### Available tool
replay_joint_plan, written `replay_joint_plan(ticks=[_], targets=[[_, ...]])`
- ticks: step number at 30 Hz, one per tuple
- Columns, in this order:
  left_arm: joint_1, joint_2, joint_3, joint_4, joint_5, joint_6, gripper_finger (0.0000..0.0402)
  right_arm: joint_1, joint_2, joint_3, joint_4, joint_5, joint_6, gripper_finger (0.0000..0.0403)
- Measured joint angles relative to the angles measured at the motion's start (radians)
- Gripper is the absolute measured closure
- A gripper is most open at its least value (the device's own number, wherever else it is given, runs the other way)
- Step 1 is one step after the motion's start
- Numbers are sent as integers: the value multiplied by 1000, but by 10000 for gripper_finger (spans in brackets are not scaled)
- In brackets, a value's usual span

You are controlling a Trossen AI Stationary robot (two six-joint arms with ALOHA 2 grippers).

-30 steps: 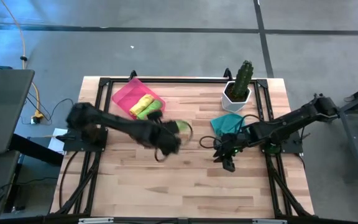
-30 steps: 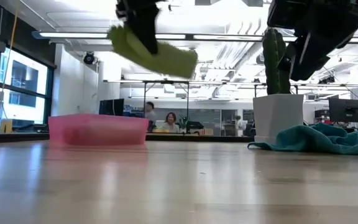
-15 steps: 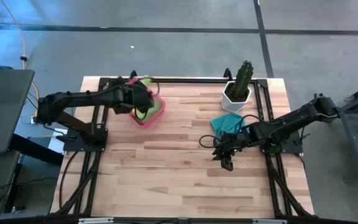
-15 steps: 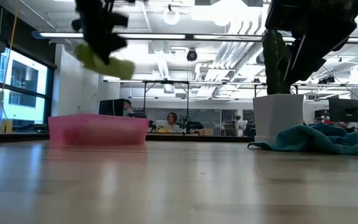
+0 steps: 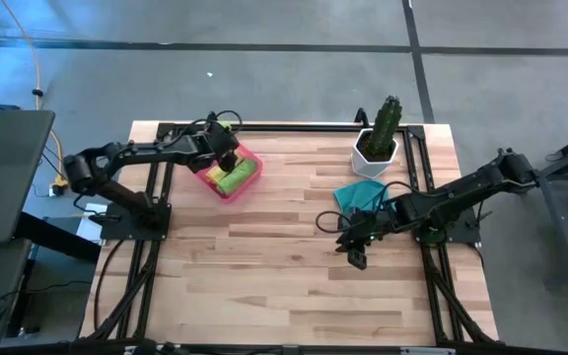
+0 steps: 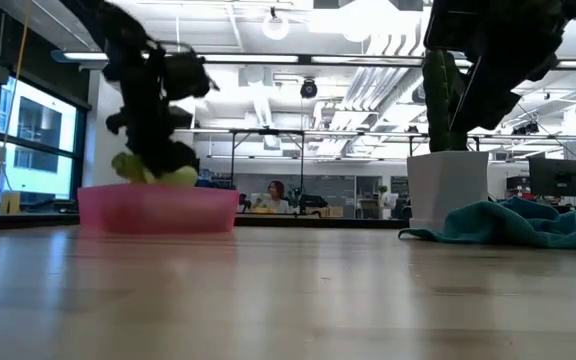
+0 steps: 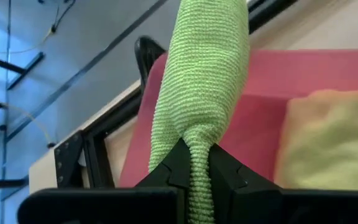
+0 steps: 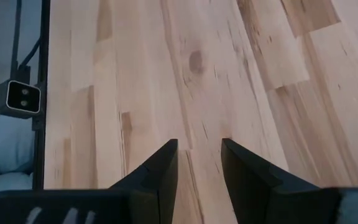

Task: Roll microfiber towels into tight, uniform cylinder then place into a basket
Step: Put the rolled light green microfiber cloth into the pink bin

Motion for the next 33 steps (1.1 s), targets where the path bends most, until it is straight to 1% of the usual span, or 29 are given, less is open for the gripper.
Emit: replay_joint_plan(ticks=[3,6,11,17,23,28,33], targets=[[28,27,-20,29,-2,3,387,0,0,0,0,0,7,289],[53,67,-31,24,1,6,387,0,0,0,1,6,7,289],[68,144,-31,28,14,33,387,0,0,0,1,30,7,289],[57,216,-31,95,155,83,387,-1,0,0,1,30,7,289],[54,238,-29,128,176,90,385,-1,0,0,1,30,7,289],[55,234,-29,124,186,57,361,-1,0,0,1,30,7,289],[55,234,-29,107,213,36,311,-1,0,0,1,30,7,289]])
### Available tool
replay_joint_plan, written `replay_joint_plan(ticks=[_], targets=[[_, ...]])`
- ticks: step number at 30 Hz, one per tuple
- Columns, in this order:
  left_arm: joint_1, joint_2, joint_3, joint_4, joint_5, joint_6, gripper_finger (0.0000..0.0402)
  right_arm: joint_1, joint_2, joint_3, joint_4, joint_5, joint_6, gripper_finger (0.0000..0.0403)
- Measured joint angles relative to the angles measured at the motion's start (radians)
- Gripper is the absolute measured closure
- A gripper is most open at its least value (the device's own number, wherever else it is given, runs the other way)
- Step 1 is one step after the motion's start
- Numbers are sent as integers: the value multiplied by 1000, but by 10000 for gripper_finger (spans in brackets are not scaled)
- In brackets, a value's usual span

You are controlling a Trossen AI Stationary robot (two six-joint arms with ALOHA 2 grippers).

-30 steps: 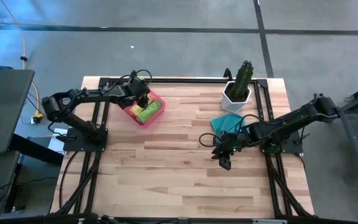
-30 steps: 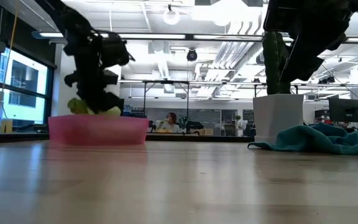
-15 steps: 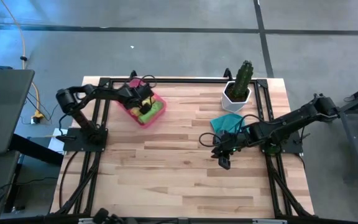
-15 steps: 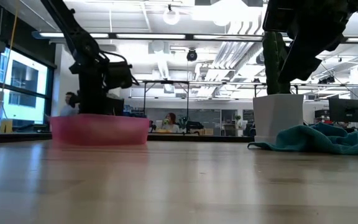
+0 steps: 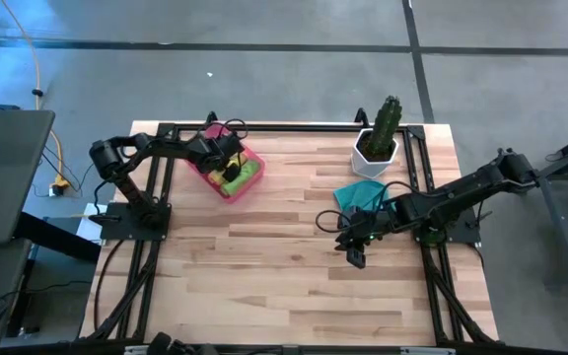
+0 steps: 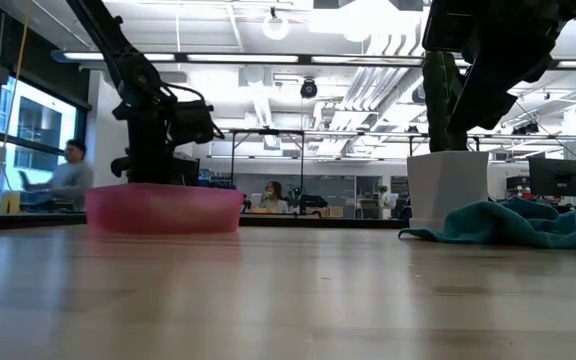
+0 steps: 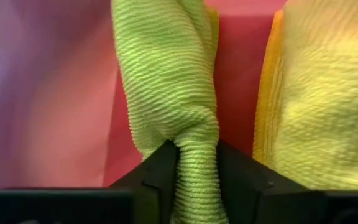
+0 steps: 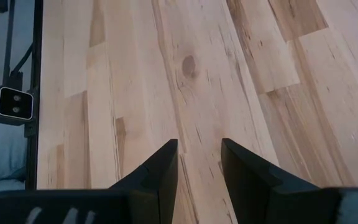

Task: Roll microfiber towels into tight, uniform cylinder then place into a basket
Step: Put the rolled light green microfiber cloth into the pink bin, then roll the blue microfiber cloth

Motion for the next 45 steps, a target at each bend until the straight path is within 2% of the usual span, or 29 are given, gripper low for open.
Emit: replay_joint_plan(ticks=[6,11,30,34,38,42,45], targets=[[0,-1,31,-113,6,-44,235,0,0,0,0,0,0,289],[-13,1,99,-233,23,-42,194,0,0,0,0,0,0,289],[-101,1,334,-575,8,-46,185,0,0,0,-41,-1,0,289],[-165,1,405,-608,36,-68,186,0,0,0,-70,-47,0,289],[-261,0,469,-616,156,-113,186,0,0,0,-157,-124,10,289],[-402,0,505,-611,275,-155,186,3,0,0,-289,-133,59,289],[-528,0,519,-604,315,-200,186,3,0,0,-385,-130,72,289]])
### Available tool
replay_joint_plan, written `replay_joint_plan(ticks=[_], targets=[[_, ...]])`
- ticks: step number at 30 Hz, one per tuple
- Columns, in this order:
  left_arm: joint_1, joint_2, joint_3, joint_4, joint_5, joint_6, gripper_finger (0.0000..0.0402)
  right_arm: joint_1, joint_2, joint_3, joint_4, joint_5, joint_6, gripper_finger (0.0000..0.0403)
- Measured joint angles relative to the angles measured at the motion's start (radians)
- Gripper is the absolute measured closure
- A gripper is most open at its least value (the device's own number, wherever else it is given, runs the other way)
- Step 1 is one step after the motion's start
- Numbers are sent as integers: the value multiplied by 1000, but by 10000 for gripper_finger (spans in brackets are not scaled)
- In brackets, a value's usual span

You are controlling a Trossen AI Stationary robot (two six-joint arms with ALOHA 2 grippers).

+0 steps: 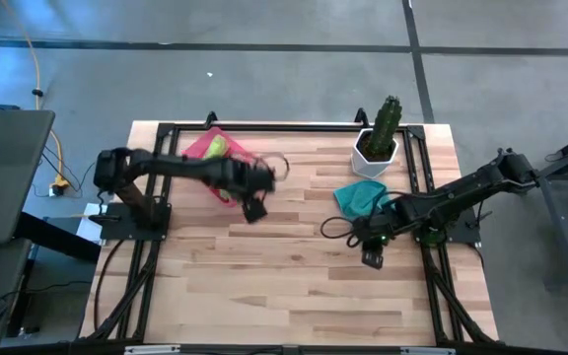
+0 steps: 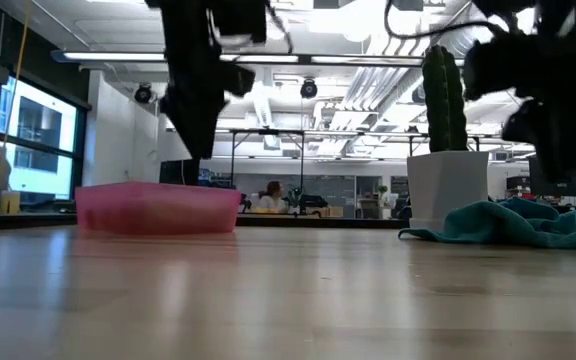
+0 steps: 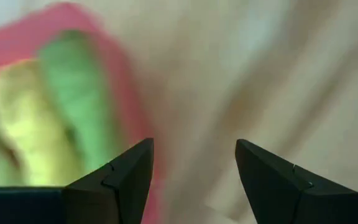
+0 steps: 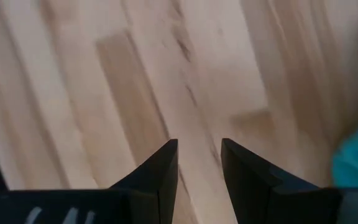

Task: Roll microfiber towels into tight, uniform cylinder then place into a basket
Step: Roll the blue microfiber cloth

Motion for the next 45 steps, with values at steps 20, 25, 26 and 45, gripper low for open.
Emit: replay_joint_plan(ticks=[20,25,26,45], targets=[[-614,0,25,654,-482,-195,186,0,0,-21,-171,231,412,289],[-644,0,25,753,-574,-127,186,-19,0,-104,-178,273,515,289],[-647,0,25,763,-574,-121,186,-26,0,-121,-177,277,526,289],[-649,0,25,782,-575,-113,186,-82,-3,-321,245,432,565,289]])
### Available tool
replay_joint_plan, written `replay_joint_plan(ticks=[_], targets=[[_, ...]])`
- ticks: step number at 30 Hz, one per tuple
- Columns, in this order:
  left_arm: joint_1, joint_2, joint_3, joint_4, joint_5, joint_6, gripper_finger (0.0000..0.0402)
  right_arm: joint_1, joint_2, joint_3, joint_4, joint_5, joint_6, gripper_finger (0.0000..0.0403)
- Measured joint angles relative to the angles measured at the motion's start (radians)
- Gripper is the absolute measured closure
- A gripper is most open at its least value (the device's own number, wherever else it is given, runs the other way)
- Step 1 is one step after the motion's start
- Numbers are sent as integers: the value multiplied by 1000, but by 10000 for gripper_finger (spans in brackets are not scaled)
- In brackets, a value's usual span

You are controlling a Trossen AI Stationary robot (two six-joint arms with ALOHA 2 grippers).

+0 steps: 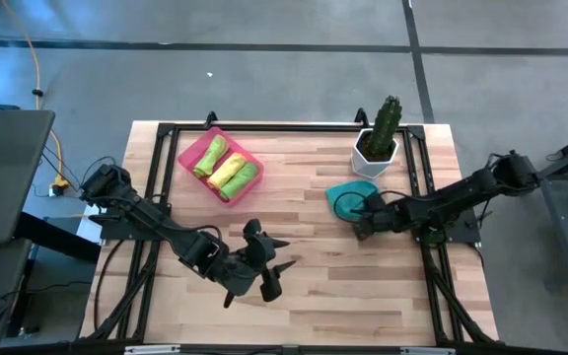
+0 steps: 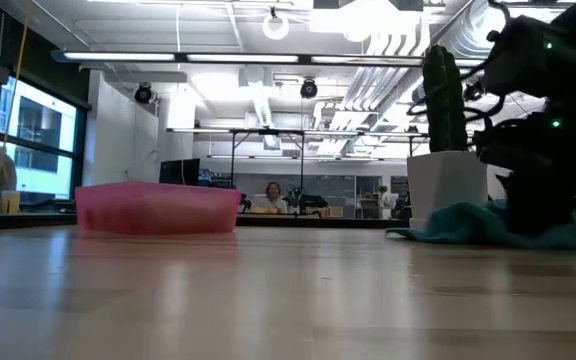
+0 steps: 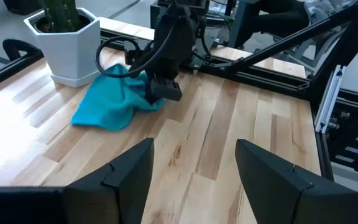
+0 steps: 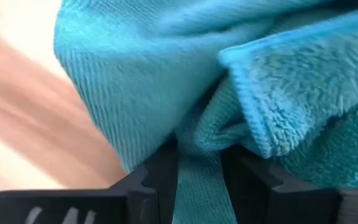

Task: Roll microfiber towels into tight, uniform cylinder then place into a basket
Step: Roll the blue microfiber cloth

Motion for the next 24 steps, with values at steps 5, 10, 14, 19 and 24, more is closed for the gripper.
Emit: replay_joint_plan(ticks=[5,10,14,19,24], targets=[[1,0,0,0,-2,3,186,10,4,-10,182,-33,-134,289],[1,0,-5,-2,-3,3,186,34,4,-11,479,-86,-399,289],[1,0,-5,-2,-3,3,186,43,3,7,601,-179,-530,289],[1,0,-5,-2,-2,3,186,39,3,55,500,-82,-555,289],[1,7,-6,-3,-2,7,186,20,3,64,340,140,-427,289]])
